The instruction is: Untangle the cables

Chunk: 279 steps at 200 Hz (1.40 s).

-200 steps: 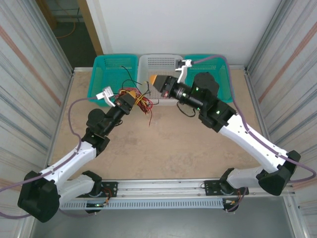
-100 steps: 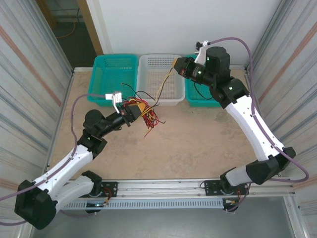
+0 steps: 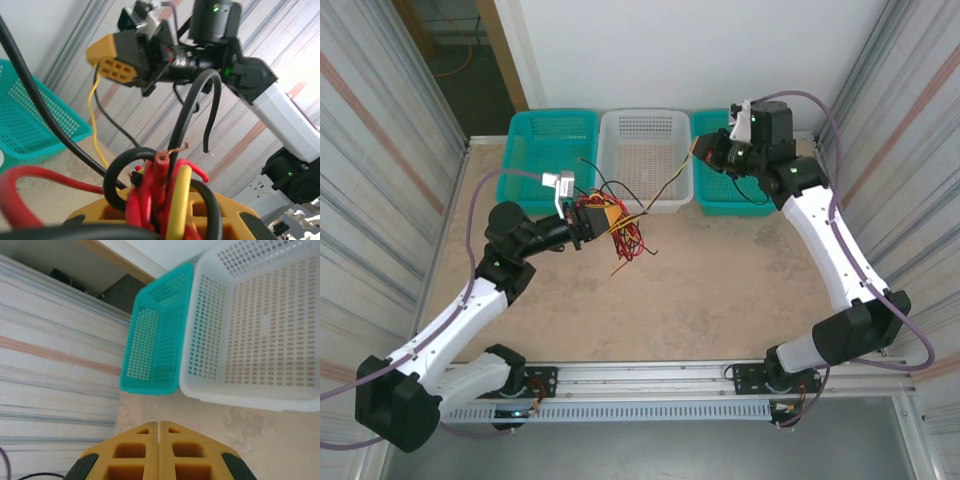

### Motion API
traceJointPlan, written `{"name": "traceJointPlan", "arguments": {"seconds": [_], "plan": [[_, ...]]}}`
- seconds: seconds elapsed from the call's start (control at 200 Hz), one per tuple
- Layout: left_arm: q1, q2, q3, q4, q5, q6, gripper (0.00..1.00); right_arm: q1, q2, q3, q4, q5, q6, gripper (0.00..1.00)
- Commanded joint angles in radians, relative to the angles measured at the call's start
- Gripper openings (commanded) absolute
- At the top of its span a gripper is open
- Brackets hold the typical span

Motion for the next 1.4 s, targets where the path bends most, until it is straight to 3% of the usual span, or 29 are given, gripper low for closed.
{"name": "traceJointPlan", "arguments": {"seconds": [0.0,0.271,0.351,0.536,0.767,0.887,1.027,1.152,1.273,1.393], "plan": [[0.021,-0.006,0.030,0.159,0.098,-0.090,0.00,-0.031,-0.022,-0.106,0.079,0.036,-0.012,0.00],[0.049,0.014,0.088,0.241,0.128,-0.205,0.00,-0.036,0.010,-0.326,0.306,-0.109,0.044,0.00],[0.076,0.021,0.077,0.356,0.108,-0.292,0.00,-0.040,0.018,-0.376,0.371,-0.136,0.057,0.00],[0.099,0.079,0.058,0.643,-0.075,-0.500,0.00,0.000,0.071,-0.520,0.602,-0.193,0.166,0.00],[0.088,0.149,0.112,0.692,-0.217,-0.536,0.00,0.154,0.119,-0.630,0.931,-0.131,0.333,0.00],[0.075,0.145,0.111,0.625,-0.311,-0.440,0.00,0.241,0.154,-0.635,1.027,-0.100,0.381,0.00],[0.055,0.087,0.117,0.424,-0.415,-0.198,0.00,0.301,0.089,-0.713,1.069,-0.022,0.383,0.00],[0.028,0.049,0.112,0.268,-0.566,-0.038,0.00,0.387,-0.048,-0.726,0.910,0.112,0.283,0.00],[0.025,0.059,0.087,0.246,-0.637,0.002,0.00,0.515,-0.173,-0.687,0.752,0.292,0.149,0.00],[0.025,0.073,0.067,0.223,-0.672,0.019,0.00,0.582,-0.237,-0.623,0.683,0.311,0.090,0.00]]}}
